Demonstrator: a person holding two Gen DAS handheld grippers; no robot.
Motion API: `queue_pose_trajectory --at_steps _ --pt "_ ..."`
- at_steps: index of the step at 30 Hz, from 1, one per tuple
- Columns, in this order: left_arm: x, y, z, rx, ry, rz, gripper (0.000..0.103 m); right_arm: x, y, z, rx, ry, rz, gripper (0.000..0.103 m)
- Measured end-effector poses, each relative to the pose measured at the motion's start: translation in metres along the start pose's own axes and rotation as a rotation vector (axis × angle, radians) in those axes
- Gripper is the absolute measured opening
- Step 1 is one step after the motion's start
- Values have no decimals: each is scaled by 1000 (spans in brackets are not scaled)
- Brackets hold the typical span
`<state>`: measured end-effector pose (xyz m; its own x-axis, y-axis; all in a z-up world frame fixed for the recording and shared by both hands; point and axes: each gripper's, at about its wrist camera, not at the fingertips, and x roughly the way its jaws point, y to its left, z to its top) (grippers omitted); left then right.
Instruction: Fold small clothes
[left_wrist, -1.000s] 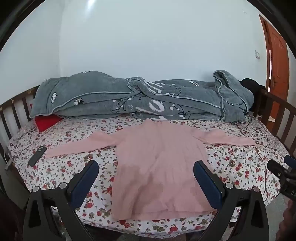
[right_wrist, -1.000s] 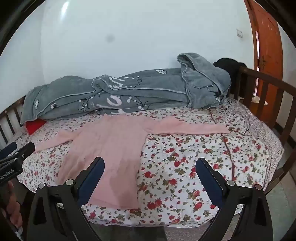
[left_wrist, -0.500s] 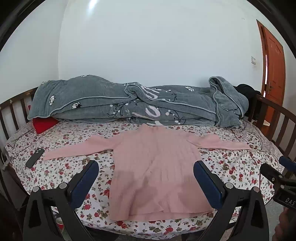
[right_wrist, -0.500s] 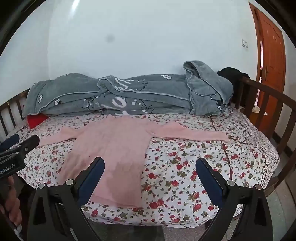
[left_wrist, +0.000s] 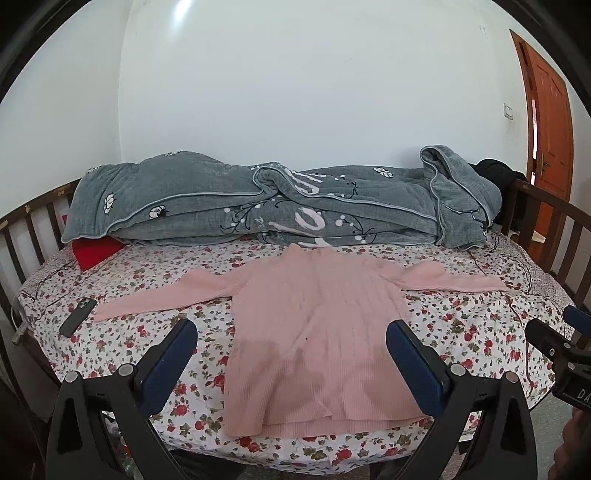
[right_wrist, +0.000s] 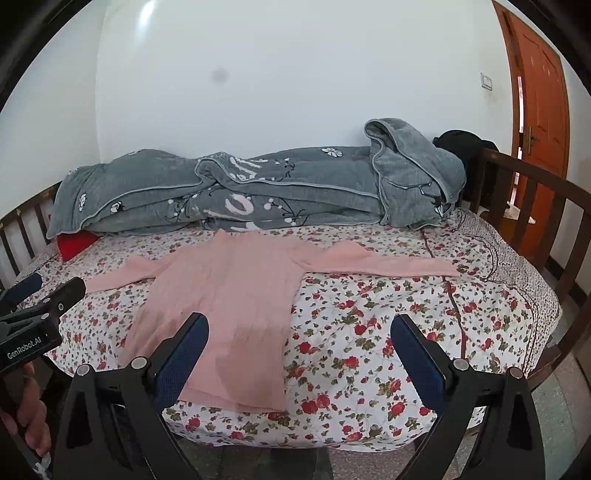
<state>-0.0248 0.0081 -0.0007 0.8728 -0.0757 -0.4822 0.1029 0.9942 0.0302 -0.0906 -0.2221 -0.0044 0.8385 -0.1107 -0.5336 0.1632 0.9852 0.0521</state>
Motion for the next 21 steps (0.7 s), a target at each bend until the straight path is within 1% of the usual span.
queue_pose_trajectory --at_steps 6,21 --pt "0 0 -1 -5 2 0 103 3 4 -2 -4 9 4 98" --pt "-2 3 -1 -11 -3 -2 103 -3 10 -1 -17 -1 10 98"
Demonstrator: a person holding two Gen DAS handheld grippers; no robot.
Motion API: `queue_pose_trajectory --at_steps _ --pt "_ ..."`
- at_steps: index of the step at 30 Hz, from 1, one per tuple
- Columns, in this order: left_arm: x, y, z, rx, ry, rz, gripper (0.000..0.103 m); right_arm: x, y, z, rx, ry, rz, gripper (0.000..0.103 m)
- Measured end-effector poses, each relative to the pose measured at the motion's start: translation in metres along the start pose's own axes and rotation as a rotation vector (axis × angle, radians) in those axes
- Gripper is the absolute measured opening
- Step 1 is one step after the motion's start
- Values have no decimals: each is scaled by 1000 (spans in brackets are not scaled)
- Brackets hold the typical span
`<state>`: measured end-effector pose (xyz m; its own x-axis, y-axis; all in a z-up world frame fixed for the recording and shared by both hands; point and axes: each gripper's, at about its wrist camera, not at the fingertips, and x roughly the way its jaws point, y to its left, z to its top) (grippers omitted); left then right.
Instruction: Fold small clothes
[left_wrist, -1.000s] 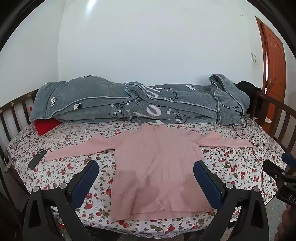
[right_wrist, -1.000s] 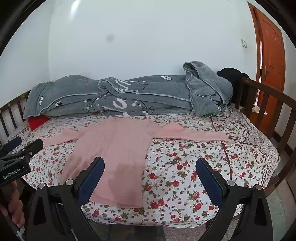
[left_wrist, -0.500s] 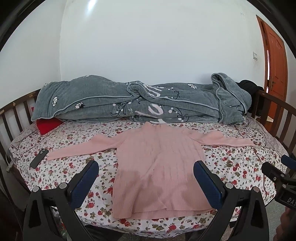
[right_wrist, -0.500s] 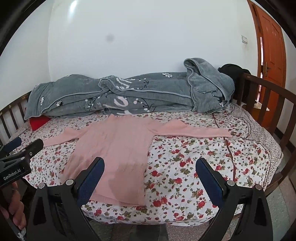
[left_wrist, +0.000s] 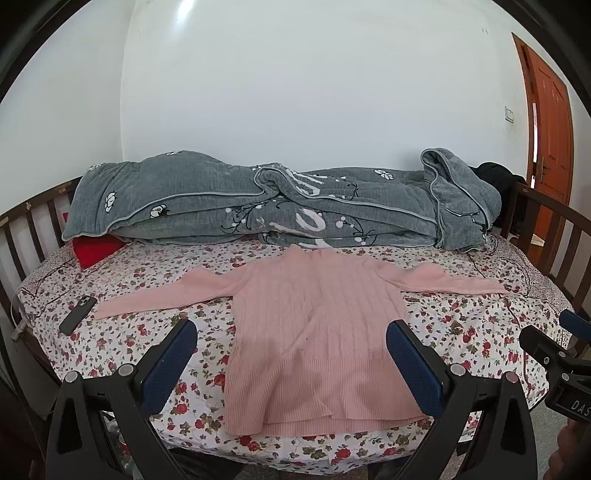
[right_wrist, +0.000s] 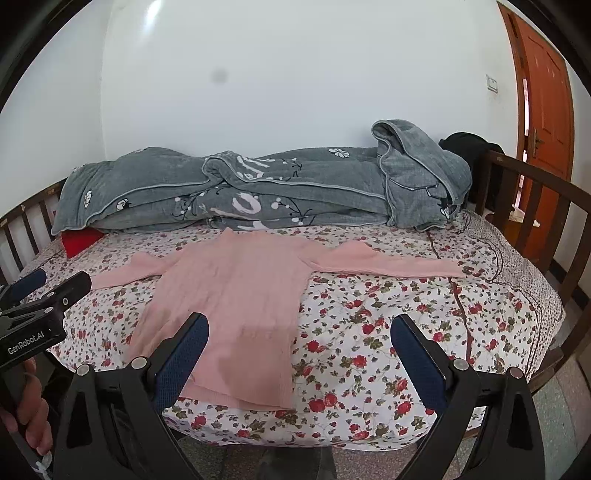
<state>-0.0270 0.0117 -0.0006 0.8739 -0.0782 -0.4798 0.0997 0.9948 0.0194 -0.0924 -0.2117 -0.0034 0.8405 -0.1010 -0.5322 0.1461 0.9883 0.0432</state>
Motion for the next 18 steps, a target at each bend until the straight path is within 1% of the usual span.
queue_pose_trajectory --at_steps 18 --pt "-2 0 -1 -3 1 -2 103 0 4 1 -6 3 4 98"
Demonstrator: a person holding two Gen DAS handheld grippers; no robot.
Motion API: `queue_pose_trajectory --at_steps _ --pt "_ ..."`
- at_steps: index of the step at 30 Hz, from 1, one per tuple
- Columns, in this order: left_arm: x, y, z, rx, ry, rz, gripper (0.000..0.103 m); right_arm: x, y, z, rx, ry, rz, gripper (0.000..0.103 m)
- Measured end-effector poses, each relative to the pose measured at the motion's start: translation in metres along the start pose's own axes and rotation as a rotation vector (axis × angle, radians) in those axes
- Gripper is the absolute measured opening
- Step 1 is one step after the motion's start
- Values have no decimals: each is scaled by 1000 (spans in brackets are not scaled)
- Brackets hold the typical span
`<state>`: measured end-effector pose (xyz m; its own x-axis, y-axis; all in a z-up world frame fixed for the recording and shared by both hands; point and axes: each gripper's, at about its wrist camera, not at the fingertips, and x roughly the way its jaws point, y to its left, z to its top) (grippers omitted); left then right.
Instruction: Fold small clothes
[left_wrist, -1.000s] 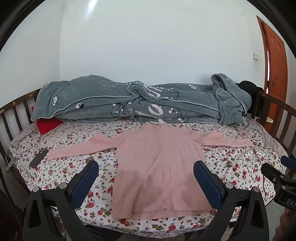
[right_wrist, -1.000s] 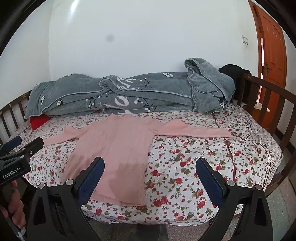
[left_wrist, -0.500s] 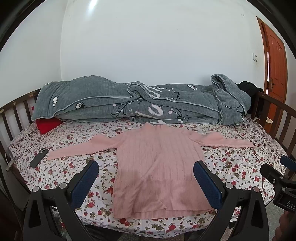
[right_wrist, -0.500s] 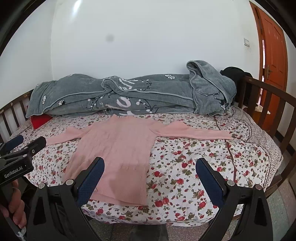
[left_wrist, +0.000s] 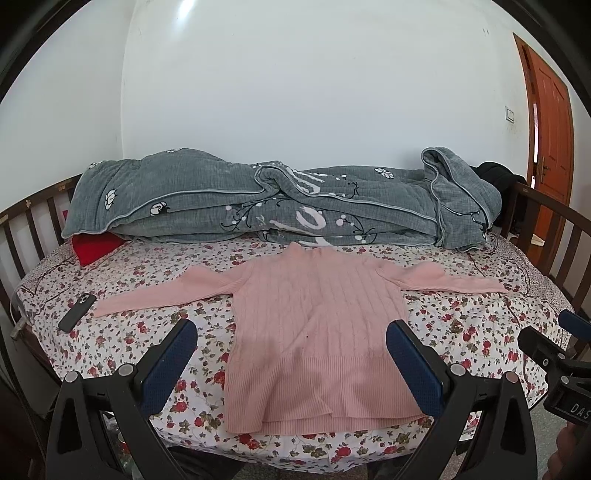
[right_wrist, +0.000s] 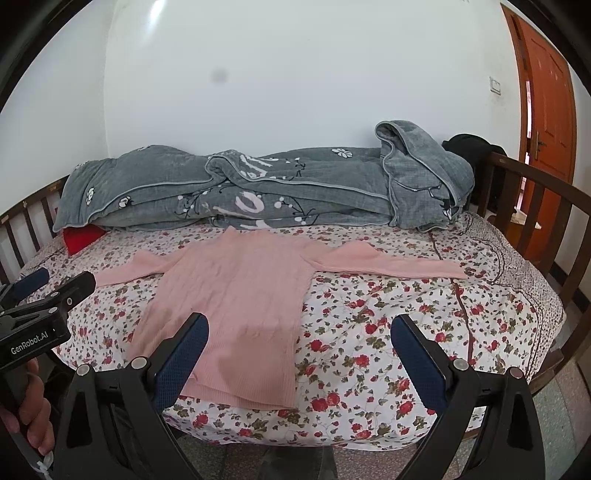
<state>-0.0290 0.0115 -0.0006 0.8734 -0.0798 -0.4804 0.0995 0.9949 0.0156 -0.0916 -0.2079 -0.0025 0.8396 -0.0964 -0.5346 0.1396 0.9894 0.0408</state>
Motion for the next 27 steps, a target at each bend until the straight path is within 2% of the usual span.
queue_pose_trajectory --at_steps 16,20,23,27 --pt "0 4 -1 1 -5 -2 103 6 1 -3 4 3 13 98" --pt "8 7 -3 -2 2 -12 103 11 10 -5 -37 8 -31 98" --pt "17 10 -6 -16 15 -39 103 17 15 -7 -53 15 -28 98" --pt "33 16 -13 -10 44 -25 103 31 18 -12 -57 24 -13 98"
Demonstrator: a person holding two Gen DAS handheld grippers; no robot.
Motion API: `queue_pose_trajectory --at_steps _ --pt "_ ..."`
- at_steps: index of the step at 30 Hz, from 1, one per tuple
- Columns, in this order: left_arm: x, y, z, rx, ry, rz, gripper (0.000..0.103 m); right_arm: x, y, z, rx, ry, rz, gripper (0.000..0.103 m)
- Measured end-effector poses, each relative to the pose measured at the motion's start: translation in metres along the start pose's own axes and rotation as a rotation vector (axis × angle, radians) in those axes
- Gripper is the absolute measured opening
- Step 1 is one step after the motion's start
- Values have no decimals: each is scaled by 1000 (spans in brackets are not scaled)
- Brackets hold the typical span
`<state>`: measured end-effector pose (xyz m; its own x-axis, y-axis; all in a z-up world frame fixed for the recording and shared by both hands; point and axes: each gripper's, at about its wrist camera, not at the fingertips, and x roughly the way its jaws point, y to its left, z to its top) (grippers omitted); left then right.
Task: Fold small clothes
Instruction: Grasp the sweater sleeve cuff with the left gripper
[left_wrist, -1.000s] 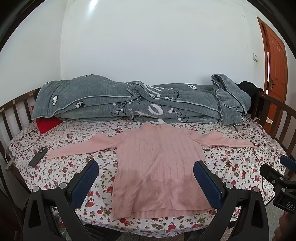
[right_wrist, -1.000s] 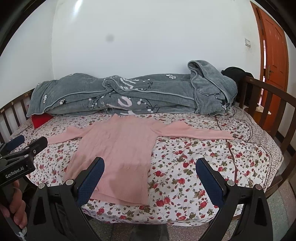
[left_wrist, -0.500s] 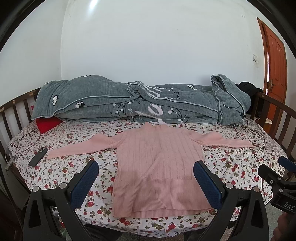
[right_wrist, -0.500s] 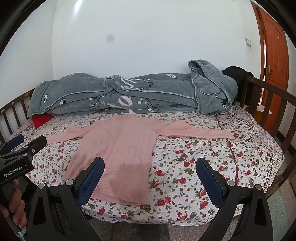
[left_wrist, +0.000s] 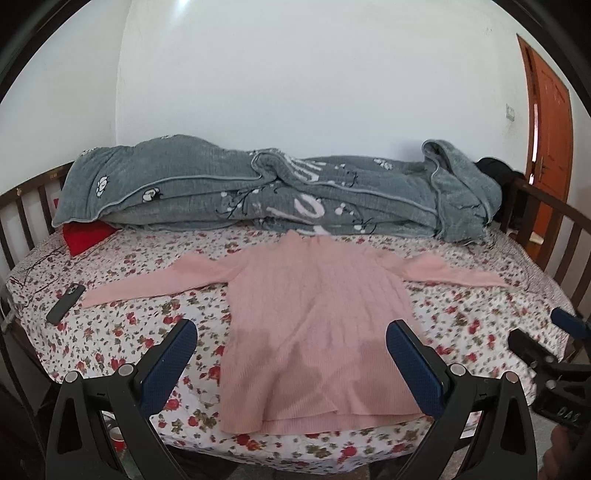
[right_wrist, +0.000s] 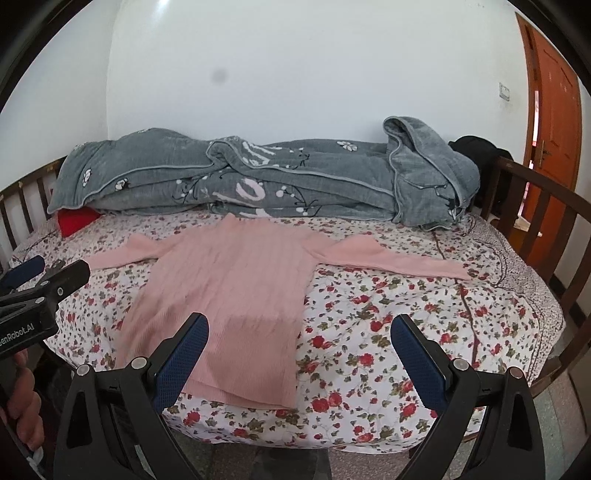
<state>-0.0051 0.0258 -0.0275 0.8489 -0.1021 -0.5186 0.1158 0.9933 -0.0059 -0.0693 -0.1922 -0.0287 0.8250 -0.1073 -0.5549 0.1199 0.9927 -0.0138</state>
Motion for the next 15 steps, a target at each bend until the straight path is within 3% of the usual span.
queue_pose_trajectory --at_steps 4,10,15 --pt "28 18 -9 -10 54 29 103 17 3 -6 6 9 38 98" --pt "83 75 -24 -157 135 14 103 60 2 -9 75 30 79 98" --pt "126 122 -31 -226 191 58 103 106 2 -2 131 149 114 97"
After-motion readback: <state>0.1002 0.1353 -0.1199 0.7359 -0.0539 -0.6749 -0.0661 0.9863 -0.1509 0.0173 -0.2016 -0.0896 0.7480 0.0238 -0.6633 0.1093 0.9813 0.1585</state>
